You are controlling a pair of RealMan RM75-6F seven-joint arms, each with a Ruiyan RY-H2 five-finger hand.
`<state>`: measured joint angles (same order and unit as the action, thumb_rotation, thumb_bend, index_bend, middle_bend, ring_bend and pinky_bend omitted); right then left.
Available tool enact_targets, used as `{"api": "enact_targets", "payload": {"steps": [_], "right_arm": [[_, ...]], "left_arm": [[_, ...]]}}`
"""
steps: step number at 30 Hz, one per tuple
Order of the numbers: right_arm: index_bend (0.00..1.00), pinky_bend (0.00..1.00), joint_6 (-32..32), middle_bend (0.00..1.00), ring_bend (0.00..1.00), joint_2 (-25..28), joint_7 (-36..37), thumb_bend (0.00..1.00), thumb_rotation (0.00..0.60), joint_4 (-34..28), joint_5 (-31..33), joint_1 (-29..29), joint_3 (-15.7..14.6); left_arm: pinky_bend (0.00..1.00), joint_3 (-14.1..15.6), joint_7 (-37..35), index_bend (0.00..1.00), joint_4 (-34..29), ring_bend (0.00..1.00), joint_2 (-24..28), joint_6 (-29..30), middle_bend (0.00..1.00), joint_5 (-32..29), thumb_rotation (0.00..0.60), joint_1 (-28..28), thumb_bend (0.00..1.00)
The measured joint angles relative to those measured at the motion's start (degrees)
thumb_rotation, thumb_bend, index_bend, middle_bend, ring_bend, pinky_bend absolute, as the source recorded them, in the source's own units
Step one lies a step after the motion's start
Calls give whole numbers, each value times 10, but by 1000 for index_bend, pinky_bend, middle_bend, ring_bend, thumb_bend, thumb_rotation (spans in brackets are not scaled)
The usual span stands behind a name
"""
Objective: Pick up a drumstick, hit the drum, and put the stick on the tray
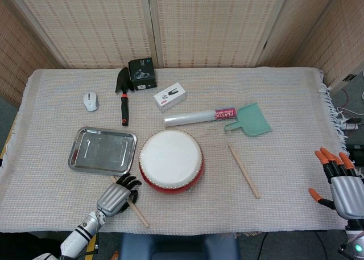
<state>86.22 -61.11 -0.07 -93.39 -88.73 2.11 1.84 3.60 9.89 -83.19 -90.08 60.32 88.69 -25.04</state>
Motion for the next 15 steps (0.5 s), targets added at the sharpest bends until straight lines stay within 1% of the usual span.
{"api": "enact_targets", "payload": {"steps": [6,11,15], "right_arm": [[1,0,-5,21,0,2,0,211,600,-2,2,2,0],[1,0,-8,21,0,3,-1,212,600,-4,2,4,0],[1,0,-9,21,0,3,-3,212,600,-5,3,5,0]], "left_arm": [[66,2,-36,587,-2,100,1,1,200,-4,600,1,327],[66,3,-45,589,-1,100,2,3,203,-8,600,4,326],[67,1,-76,588,-12,101,9,5,204,-17,600,7,326]]}}
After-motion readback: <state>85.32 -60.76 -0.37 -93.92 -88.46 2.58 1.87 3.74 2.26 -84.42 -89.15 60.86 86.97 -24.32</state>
